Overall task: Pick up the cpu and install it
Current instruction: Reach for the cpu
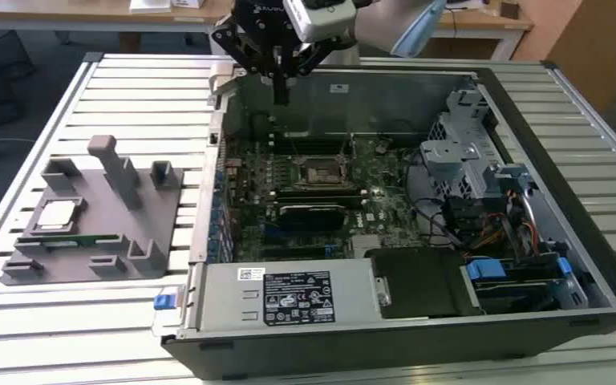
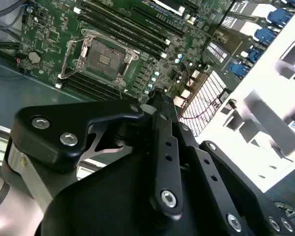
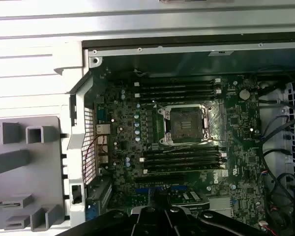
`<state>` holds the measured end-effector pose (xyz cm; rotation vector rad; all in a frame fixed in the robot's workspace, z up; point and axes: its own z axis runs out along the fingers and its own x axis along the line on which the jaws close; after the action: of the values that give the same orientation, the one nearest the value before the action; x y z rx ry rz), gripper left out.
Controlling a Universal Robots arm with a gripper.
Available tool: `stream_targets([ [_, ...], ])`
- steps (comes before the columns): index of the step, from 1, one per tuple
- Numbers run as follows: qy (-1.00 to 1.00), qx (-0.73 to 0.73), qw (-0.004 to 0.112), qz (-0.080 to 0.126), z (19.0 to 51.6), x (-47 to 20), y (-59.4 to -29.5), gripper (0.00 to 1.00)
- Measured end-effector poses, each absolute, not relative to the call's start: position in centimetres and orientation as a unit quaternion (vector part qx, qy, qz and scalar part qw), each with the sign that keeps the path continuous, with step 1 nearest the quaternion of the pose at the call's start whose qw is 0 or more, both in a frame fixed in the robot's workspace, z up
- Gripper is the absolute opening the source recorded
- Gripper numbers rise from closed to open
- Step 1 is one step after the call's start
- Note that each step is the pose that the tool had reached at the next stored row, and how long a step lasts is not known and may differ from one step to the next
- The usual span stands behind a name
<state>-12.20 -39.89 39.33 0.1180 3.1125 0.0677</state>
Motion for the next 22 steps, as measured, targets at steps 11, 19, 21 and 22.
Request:
stream_targets([
  [11,0.999,0.038,0.013,0.022,39.3,-12.7,-39.9,0.11],
  [19,0.999,0.038,0.013,0.022,39.3,-14.2,-39.9,0.11],
  [21,0.999,0.038,0.013,0.022,39.3,-14.7,-39.9,0.11],
  [22,0.999,0.038,0.013,0.022,39.3,-14.9,-39.8,0.11],
])
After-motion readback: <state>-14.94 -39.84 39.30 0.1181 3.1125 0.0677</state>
